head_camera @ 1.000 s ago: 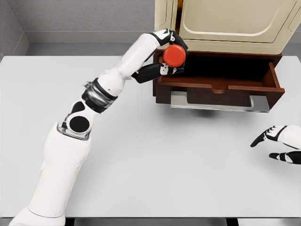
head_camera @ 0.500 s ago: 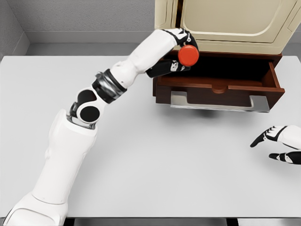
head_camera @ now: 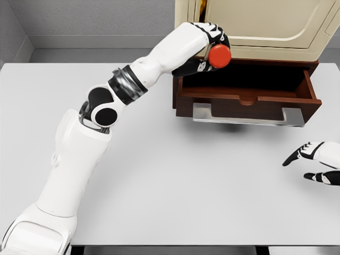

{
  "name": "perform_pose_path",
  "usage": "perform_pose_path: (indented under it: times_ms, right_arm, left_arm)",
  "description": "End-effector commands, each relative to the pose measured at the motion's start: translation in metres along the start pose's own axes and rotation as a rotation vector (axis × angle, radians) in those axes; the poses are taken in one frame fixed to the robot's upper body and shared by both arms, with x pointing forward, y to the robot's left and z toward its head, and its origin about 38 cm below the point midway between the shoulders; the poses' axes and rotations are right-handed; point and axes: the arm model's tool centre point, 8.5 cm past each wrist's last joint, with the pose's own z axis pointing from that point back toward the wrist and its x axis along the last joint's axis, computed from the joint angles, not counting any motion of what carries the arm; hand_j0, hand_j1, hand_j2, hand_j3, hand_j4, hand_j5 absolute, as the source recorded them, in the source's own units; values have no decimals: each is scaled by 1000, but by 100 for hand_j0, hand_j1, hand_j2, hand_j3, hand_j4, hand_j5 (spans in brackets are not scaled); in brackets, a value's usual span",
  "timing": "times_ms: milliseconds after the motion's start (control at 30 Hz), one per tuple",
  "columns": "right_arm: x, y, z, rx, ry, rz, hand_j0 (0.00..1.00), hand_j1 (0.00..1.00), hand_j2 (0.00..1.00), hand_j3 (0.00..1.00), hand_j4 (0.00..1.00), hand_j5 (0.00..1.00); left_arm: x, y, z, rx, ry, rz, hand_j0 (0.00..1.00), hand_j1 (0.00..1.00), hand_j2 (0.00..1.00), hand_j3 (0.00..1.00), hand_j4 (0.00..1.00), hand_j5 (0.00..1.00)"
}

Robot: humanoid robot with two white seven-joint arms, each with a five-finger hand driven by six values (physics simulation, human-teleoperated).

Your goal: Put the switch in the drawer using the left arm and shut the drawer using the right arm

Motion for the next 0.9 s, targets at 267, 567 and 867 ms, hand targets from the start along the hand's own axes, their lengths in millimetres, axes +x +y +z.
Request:
perform_pose_path:
  times_ms: [267,567,867]
  right_arm:
    - [0,-1,0,-5,-1,-4,68,68,68,68,68,68]
    - [0,-1,0,-3,0,-4,70,70,70,70,70,70]
    - [0,-1,0,-5,-1,-6,70,70,70,70,70,70]
  left_arm:
    - [-4,-2,0,-9,12,-2,33,33,33,33,33,33]
    - [-4,-2,0,-7,12,0,78,78,78,78,78,78]
    - [-4,-2,0,-8,10,-1,81,81,81,81,81,81]
